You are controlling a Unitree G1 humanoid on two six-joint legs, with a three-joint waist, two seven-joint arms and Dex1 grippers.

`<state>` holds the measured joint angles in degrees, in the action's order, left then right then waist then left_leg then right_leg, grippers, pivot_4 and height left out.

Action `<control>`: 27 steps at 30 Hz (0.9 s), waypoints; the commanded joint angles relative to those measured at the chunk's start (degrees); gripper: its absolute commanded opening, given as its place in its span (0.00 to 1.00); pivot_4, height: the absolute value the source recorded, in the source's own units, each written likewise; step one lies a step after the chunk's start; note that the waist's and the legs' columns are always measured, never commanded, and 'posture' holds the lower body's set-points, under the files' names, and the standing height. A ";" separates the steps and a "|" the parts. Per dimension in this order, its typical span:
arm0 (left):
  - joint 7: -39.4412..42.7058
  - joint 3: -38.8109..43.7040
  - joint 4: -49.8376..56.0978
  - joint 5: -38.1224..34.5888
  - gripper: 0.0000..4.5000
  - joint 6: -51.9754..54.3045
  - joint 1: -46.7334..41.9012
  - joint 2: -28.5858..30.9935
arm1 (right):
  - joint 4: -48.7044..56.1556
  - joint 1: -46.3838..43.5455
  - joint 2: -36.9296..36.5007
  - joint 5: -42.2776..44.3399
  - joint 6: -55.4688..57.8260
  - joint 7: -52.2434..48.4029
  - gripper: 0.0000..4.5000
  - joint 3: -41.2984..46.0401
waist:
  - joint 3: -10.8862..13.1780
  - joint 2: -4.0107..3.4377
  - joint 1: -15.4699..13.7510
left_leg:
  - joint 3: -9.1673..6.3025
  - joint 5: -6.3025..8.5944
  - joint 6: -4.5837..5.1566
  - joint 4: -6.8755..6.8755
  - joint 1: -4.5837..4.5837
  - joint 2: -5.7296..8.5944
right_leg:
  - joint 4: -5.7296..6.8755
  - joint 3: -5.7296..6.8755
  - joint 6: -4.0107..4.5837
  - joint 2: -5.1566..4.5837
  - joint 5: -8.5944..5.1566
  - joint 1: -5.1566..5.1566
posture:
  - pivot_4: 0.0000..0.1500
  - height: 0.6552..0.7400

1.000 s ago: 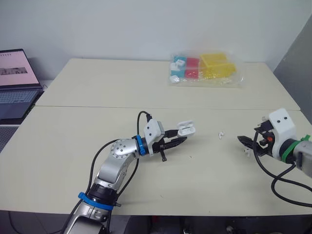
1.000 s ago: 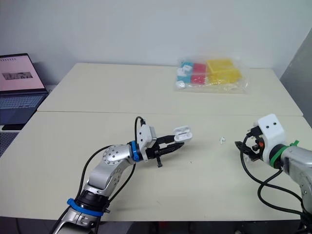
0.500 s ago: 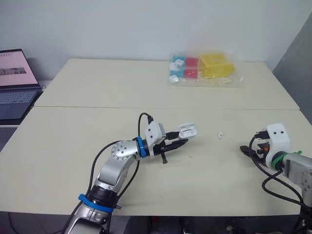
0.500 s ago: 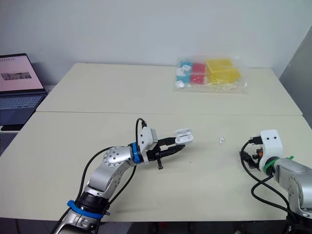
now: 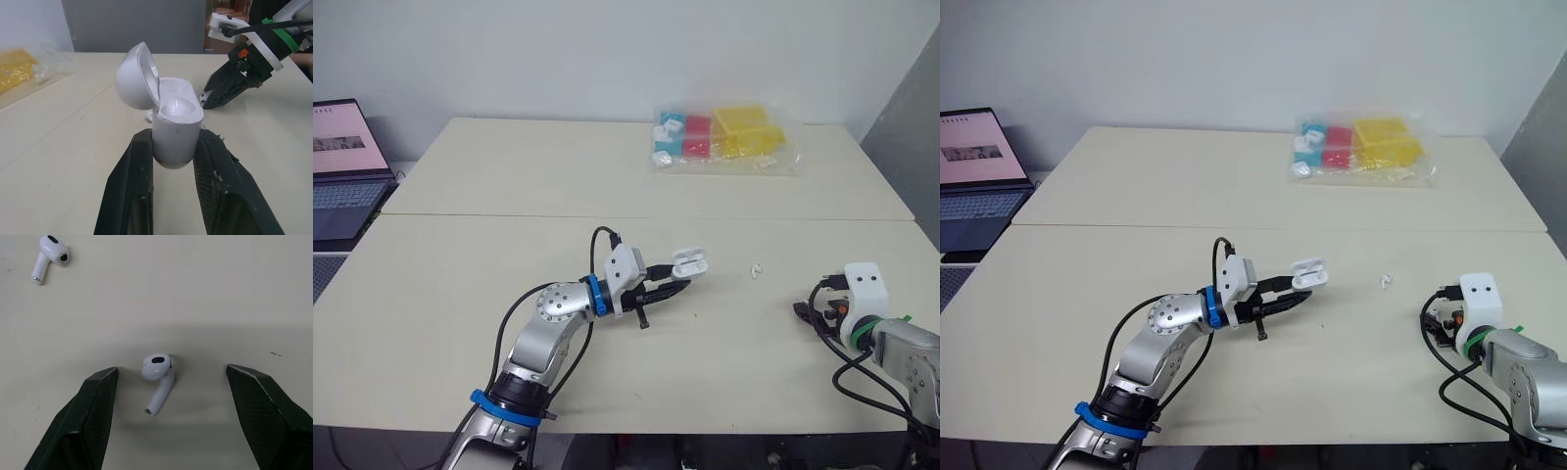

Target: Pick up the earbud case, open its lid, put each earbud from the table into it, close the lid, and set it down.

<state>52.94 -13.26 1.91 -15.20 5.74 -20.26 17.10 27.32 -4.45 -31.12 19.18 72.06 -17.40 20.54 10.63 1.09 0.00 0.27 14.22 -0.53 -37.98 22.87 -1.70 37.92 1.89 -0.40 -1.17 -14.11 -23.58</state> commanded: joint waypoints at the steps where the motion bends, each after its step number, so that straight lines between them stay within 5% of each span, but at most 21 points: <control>1: -0.32 -0.07 1.26 -0.02 0.17 -0.91 -0.78 -0.47 | -0.46 0.12 -0.17 -0.59 -1.93 0.50 0.61 0.18 | 0.00 0.00 0.00 | 0.00 0.00 0.00 0.00 0.00 0.01 | 0.00 0.00 0.00 -0.01 0.00 0.00 | 1.00 0.94; 8: -0.36 0.00 1.19 0.30 0.17 -1.06 -0.73 -0.28 | -1.63 -0.03 -0.48 -0.54 -2.65 0.50 0.09 -1.13 | 0.00 0.00 0.00 | 0.00 0.00 0.00 0.00 0.00 0.00 | -0.01 0.02 0.00 -0.01 0.00 0.01 | 1.00 0.94; 15: -0.33 0.17 1.65 0.53 0.17 -1.09 -0.19 0.25 | -0.27 0.32 -3.11 0.52 -3.88 -2.42 0.09 -2.01 | 0.00 0.00 0.00 | 0.00 0.00 0.00 0.00 0.00 0.00 | -0.01 0.02 0.00 -0.01 0.00 0.01 | 1.00 0.94; 22: 0.19 0.53 2.79 0.22 0.17 -0.80 0.96 1.83 | 2.77 3.72 -17.21 3.64 -12.62 -18.71 0.09 -7.62 | 0.02 0.03 0.05 | -0.01 0.01 0.01 0.06 0.03 0.00 | -0.12 0.04 0.00 0.01 -0.01 -0.02 | 1.00 0.94; 27: 0.41 0.64 5.32 -0.22 0.17 0.08 2.81 3.38 | -2.62 4.98 -32.99 -1.80 -33.13 -38.10 0.09 -17.33 | 0.06 0.00 0.07 | -0.01 0.01 0.01 0.06 0.02 0.00 | -0.17 0.12 0.00 0.00 -0.01 -0.01 | 1.00 0.94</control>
<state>53.21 -13.09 4.15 -14.70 5.94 -17.42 20.47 25.73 1.05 -62.73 19.02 45.43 -50.35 4.76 10.68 1.09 0.07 0.27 14.23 -0.52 -37.92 22.87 -1.71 37.72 2.01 -0.40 -1.18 -14.12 -23.57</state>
